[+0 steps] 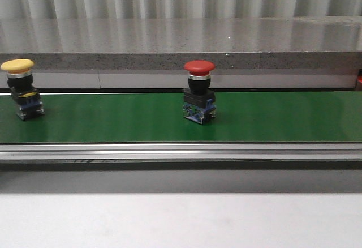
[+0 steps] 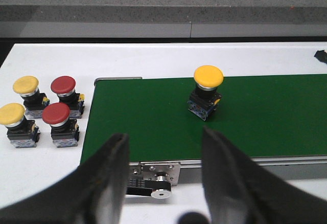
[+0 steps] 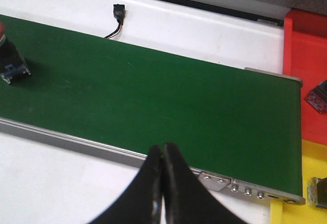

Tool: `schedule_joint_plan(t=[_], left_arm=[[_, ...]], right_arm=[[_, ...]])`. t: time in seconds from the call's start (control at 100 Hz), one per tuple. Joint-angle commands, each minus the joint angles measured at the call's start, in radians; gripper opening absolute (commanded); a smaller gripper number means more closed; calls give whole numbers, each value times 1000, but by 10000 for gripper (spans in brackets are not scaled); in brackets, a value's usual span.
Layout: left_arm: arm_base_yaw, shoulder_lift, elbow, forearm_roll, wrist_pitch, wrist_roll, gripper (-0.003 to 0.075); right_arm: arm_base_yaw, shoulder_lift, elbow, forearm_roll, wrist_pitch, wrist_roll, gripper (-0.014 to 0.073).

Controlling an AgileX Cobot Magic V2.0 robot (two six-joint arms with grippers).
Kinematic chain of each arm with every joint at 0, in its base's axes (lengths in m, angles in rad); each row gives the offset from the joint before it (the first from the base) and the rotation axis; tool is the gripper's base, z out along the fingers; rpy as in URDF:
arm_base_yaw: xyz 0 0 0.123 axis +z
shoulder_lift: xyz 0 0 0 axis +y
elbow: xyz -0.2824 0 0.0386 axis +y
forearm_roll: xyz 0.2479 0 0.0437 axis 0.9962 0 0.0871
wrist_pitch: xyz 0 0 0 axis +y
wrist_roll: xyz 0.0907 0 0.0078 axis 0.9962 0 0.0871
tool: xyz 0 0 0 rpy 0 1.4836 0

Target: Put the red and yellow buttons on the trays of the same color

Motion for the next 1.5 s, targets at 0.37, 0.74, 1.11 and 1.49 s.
schedule_joint_plan(t=[0.37, 0.74, 1.11, 1.49], left_arm=[[-8, -84, 3, -12, -79, -1, -20], [-8, -84, 3, -12, -79, -1, -20], [-8, -84, 3, -12, -79, -1, -20], [-8, -84, 3, -12, -79, -1, -20]], right_arm=[[2, -5, -25, 2, -178, -11, -67], [2, -3, -25, 3, -130, -11, 326], [19, 97, -55, 26, -154, -14, 645], [148, 372, -176, 28, -141, -15, 645]])
